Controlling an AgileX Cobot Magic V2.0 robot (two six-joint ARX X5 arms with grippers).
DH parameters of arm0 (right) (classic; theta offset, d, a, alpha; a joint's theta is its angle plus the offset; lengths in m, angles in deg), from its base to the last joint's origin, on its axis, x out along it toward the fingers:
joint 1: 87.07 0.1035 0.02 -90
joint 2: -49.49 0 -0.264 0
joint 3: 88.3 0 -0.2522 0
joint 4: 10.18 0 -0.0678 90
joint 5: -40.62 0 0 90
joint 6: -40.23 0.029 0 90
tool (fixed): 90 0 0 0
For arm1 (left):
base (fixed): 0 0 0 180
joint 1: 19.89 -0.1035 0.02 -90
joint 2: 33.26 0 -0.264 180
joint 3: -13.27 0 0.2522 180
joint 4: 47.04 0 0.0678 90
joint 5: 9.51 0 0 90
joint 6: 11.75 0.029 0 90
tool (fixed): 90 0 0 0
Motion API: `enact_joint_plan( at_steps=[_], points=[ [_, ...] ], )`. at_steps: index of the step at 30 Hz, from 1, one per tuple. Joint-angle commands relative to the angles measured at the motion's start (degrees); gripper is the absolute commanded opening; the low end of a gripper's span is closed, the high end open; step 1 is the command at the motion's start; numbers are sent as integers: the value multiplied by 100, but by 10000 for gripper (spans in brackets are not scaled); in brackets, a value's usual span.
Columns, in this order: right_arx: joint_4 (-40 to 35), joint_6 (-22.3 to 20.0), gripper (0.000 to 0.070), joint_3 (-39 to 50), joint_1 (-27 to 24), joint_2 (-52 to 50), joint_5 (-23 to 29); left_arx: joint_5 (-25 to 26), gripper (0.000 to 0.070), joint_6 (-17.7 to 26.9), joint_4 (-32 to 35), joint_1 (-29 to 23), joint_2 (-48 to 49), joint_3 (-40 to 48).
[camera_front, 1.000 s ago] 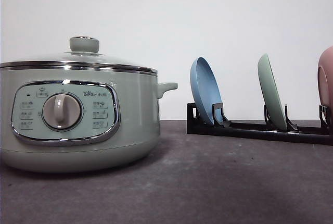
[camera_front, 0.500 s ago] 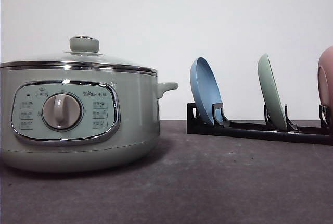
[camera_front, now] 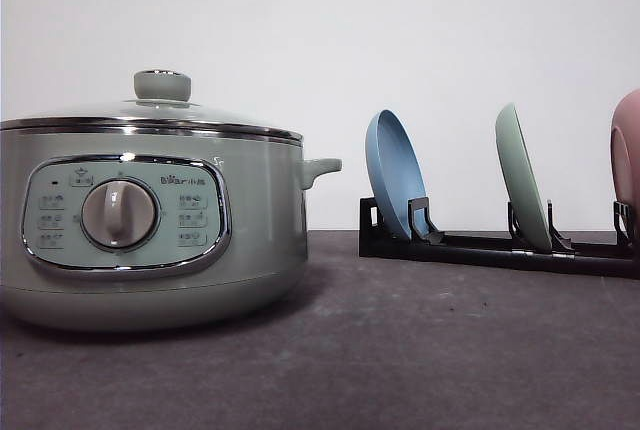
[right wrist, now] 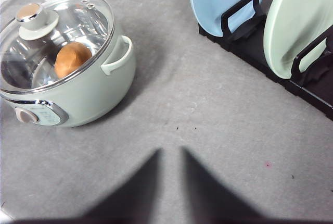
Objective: Transfer potato from steamer to green plate
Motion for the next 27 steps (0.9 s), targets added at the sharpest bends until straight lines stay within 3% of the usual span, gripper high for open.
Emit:
enact_joint_plan(
  at_steps=[1, 2, 4, 17, 22, 27],
  points=[
    [-50, -27, 406, -101, 17, 26, 0, 25, 427, 84, 52, 15, -24, -120],
    [-57, -18, 494, -101, 17, 26, 0, 25, 483, 84, 52, 15, -24, -120],
    [-59, -16, 542, -101, 17, 26, 0, 25, 520, 84, 52, 15, -24, -120],
    [-148, 182, 541, -101, 15, 28, 0, 25, 515, 62, 48, 13, -24, -120],
    [-657, 973, 541, -232, 15, 223, 0, 25, 515, 54, 44, 13, -24, -120],
    [-898, 1254, 541, -799, 15, 914, 0, 25, 515, 42, 44, 13, -24, -120]
  ],
)
